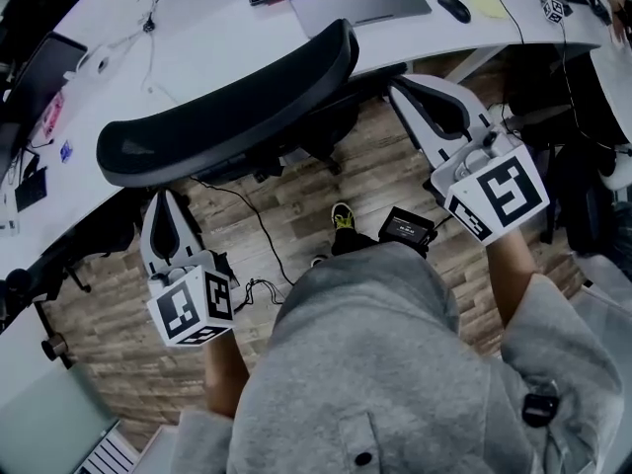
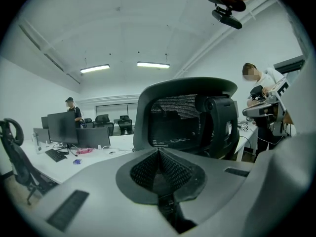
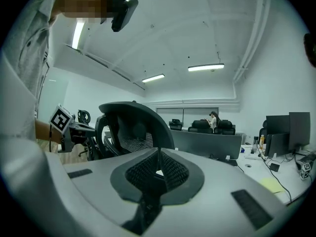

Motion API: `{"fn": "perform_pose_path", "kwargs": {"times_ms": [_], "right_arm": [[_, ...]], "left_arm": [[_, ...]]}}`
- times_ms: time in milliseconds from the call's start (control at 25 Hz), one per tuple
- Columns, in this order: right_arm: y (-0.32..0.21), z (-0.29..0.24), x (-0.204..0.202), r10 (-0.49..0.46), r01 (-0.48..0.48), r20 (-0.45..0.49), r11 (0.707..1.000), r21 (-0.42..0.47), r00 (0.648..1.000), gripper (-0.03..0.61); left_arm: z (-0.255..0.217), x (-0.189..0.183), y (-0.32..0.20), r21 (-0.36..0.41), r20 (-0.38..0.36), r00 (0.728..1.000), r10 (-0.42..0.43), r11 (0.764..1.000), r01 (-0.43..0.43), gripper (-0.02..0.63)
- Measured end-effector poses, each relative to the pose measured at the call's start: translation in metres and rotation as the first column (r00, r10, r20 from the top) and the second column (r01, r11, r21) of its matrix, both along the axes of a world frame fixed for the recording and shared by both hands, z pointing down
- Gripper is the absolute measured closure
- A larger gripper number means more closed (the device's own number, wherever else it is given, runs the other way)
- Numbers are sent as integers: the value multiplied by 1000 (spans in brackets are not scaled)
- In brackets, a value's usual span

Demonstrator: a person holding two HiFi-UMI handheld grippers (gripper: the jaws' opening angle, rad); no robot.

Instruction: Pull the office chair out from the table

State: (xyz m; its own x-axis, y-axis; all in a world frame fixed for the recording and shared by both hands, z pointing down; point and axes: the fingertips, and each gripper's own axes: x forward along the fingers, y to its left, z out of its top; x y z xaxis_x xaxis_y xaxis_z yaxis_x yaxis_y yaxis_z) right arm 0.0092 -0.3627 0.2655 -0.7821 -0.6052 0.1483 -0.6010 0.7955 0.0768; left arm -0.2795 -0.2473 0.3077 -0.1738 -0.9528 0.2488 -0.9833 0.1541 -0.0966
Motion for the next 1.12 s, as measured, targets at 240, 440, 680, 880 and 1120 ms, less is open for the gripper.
{"fn": "perform_pose_path", "kwargs": {"times_ms": [240,440,680,880,1120], "right_arm": [[-15,3,-13,-32,32,19,999,-12,999,549],[-21,6,-17,-45,45,-11,999,-14,999,549],[-24,13,-20,-40,37,-77,999,-33,996,548],[-19,20,-24,-45,41,-154,999,-28,987,546],[-4,45,-20,-128,112,-316,991,-68,940,494]], "left_arm": [[4,-7,-11,-9,2,1000,-18,1000,18,601],[9,-18,-16,-29,12,1000,-13,999,13,601],[12,-46,-21,-62,85,996,34,998,-28,600],[13,-65,-25,-110,172,979,113,989,-95,598],[18,-57,-29,-199,296,916,272,955,-219,485]]}}
